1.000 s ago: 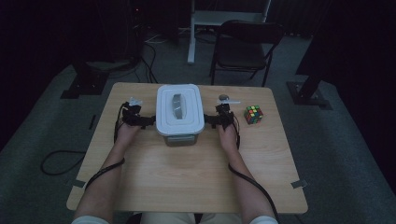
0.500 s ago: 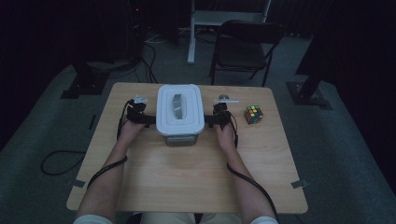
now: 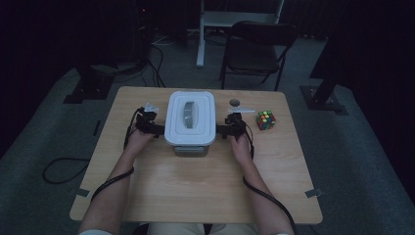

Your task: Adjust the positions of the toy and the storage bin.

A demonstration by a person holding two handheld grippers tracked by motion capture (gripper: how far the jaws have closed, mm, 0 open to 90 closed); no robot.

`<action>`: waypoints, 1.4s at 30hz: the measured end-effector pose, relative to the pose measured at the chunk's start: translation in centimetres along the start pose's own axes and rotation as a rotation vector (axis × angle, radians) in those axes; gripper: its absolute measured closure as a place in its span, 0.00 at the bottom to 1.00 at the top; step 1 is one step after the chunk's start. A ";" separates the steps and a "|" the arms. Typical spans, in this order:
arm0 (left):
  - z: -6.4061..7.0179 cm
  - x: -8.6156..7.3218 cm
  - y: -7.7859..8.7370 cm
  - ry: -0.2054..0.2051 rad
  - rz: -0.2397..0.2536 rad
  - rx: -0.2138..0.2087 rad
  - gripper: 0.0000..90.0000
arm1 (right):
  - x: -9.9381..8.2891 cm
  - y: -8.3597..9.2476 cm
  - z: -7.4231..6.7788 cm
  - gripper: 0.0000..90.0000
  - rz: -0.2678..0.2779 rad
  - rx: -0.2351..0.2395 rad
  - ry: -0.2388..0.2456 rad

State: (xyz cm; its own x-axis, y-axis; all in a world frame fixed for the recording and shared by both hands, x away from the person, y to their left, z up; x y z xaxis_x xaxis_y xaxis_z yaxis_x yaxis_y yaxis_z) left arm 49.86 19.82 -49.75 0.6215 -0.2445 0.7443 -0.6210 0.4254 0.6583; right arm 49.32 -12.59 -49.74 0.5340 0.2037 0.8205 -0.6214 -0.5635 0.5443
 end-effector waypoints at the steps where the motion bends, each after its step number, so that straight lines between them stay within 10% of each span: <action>1: 0.1 0.0 0.0 0.000 -0.002 -0.001 0.02 | -0.1 0.2 -0.1 0.25 -0.001 0.002 0.001; 42: 6.1 -5.7 5.9 -0.157 -0.015 -0.070 0.03 | -7.9 8.8 -5.8 0.26 -0.007 0.142 0.122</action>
State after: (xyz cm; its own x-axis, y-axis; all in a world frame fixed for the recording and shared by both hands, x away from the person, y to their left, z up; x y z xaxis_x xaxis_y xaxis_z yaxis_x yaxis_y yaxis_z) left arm 39.77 18.42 -49.47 0.5449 -0.3823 0.7463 -0.5740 0.4787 0.6644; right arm 36.33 -14.55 -50.39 0.4587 0.2989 0.8368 -0.5264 -0.6673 0.5269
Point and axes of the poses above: each handheld gripper's, and its own axes: y roughly backward along the jaws, x roughly out of its top, z roughly to its right, the point moved 2 cm from there along -y, roughly forward along the jaws, and after that the axes turned 6 degrees about y, right-handed, at the moved point
